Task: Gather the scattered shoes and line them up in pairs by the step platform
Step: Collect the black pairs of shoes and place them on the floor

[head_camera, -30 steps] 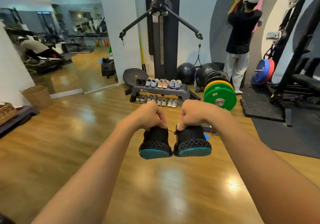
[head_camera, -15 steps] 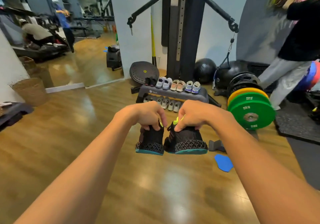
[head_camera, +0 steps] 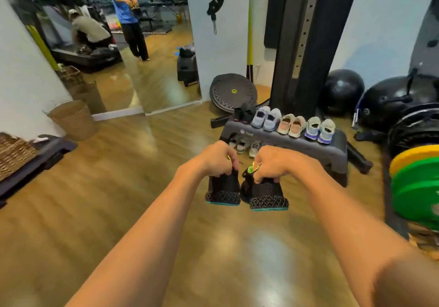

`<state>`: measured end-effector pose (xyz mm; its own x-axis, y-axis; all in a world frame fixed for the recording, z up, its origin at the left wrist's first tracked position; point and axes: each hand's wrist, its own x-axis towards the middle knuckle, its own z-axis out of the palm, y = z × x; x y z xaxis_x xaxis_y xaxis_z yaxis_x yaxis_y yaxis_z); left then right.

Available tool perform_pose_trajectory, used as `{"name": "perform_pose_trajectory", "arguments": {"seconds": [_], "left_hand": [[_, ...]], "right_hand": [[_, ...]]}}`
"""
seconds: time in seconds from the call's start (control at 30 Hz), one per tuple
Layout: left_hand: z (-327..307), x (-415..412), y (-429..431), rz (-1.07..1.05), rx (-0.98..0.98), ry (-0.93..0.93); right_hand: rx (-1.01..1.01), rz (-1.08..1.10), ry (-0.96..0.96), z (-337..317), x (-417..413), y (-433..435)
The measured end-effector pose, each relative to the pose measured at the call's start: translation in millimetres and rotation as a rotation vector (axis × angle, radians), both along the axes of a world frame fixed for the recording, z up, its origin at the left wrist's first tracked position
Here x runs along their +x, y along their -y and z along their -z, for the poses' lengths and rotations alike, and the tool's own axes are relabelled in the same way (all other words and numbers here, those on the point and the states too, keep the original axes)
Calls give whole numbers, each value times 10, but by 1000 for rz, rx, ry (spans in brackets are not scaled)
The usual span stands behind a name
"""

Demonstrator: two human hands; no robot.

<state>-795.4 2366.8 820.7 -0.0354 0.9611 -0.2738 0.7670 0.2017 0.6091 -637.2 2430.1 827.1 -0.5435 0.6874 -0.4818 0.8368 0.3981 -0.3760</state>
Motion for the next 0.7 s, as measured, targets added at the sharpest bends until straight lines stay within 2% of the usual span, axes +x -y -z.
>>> {"name": "perform_pose_trajectory", "arguments": {"seconds": [0.23,0.47,0.7], "left_hand": [[412,-1043,-1581,-45,-20,13],[1030,-1925,-3101,77,-196,51],[1915,-2496,-4629,124,-166,-60]], "right_hand": [[25,-60,12,374,-1102,-1620],[-150,21,-5,886,-1901,-3002],[-129,125,53,1899,-2469,-4321]]}}
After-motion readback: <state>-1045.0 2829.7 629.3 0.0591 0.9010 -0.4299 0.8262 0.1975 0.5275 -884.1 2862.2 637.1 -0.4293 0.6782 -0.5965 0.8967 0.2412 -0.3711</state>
